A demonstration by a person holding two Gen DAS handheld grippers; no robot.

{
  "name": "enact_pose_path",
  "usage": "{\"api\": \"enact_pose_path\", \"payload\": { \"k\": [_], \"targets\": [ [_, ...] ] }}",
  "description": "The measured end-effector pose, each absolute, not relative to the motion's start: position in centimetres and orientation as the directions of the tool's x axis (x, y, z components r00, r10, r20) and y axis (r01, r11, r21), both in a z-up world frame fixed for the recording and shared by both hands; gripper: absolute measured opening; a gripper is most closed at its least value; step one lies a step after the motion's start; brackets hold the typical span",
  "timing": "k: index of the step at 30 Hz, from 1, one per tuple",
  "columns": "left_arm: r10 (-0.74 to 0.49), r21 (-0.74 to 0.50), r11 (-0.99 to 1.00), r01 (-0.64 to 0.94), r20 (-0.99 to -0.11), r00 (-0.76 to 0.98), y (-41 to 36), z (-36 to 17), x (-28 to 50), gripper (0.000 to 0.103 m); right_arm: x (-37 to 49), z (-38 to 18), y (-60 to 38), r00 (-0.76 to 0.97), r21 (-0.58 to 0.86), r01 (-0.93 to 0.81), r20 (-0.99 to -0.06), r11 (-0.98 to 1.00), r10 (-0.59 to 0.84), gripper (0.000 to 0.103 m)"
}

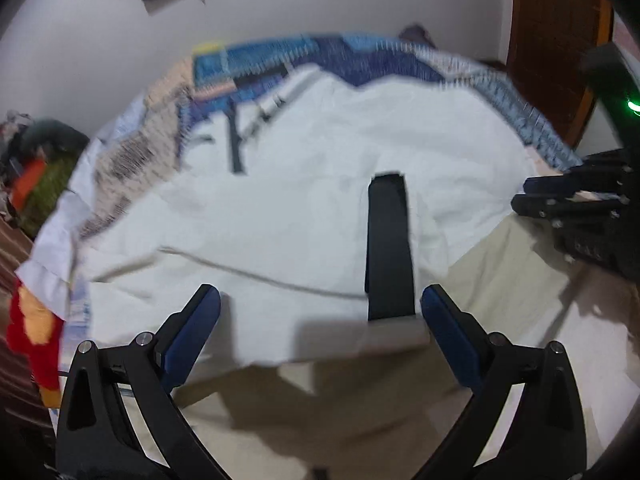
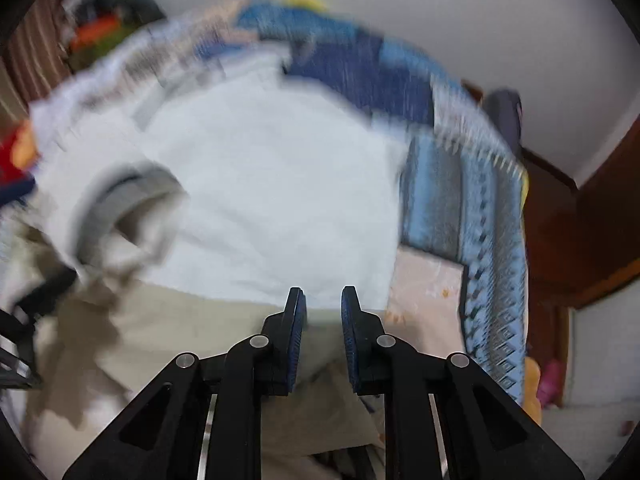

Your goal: Fold large clothes

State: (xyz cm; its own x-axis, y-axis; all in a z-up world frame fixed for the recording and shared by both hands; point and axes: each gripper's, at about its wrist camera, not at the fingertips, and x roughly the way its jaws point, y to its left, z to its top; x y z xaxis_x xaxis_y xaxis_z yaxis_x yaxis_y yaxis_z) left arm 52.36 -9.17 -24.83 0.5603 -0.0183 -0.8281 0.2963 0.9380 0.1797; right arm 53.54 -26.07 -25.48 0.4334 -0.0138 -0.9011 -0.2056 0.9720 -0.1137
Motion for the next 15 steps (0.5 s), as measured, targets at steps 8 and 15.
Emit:
{"api": "enact_pose_path", "payload": {
  "k": [8, 15],
  "targets": [
    [0.040, 0.221, 0.945, 0.243, -0.813, 0.581, -8.0, -26.5, 52.7, 0.041, 52.8, -26.0, -26.3, 0.478, -0.144, -0.232, -0.878, 0.962, -0.016, 0.014],
    [0.232, 0.315, 0.949, 0.036, -0.767, 0.598, -0.2, -24.0, 53.4, 0.010, 51.7, -26.2, -26.9, 0.530, -0.182, -0.212, -0.847, 0.960, -0.043, 0.014]
  ]
}}
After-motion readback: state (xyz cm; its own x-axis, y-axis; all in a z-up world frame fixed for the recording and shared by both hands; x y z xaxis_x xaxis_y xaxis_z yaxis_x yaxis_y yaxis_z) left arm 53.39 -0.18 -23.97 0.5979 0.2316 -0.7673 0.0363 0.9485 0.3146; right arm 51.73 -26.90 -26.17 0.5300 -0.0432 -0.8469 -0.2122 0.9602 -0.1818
